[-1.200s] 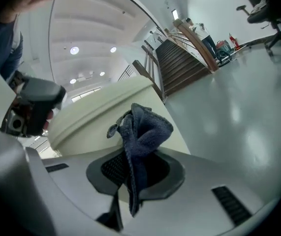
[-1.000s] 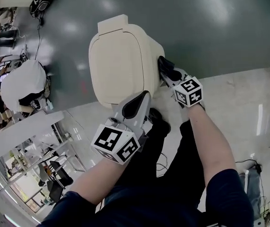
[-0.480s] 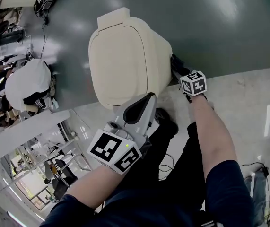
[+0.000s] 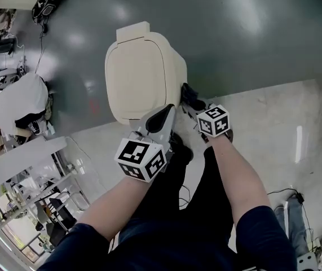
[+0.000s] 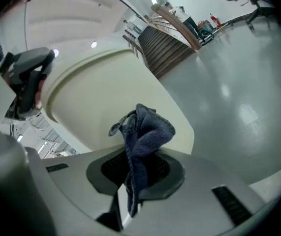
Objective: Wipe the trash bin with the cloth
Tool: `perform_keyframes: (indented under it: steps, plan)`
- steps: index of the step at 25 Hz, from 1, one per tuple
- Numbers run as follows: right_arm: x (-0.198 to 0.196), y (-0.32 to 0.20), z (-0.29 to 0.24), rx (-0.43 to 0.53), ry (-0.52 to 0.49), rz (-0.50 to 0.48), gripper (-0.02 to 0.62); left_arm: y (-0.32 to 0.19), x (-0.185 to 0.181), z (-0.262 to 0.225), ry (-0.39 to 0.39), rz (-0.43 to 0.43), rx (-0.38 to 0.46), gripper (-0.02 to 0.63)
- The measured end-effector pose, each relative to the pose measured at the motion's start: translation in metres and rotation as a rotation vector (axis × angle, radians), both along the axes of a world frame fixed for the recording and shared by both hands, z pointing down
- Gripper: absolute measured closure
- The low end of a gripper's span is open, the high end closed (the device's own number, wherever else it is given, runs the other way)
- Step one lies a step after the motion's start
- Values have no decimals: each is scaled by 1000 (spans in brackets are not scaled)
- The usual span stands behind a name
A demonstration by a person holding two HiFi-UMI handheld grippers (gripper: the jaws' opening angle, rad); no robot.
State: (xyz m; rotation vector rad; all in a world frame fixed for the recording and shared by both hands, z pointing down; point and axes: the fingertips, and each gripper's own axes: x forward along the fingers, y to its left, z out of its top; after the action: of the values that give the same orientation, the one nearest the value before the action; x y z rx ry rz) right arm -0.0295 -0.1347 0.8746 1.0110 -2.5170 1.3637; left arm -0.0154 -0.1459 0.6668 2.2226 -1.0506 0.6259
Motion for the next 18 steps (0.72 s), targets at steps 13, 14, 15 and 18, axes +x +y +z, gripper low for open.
perform_keyframes:
  steps: [13,14,15,18]
  plan:
    - [21,44,-159,47,40,-24,534,31,-16,-79,67,-39,18,603]
    - [25,52,-172,44,59,-24,534,37,-20,-93,76,-34,28,603]
    - [29,61,-187,44,78,-23,534,45,-23,-108,85,-27,38,603]
    - [42,83,-244,67,121,-22,534,68,-27,-154,118,7,72,603]
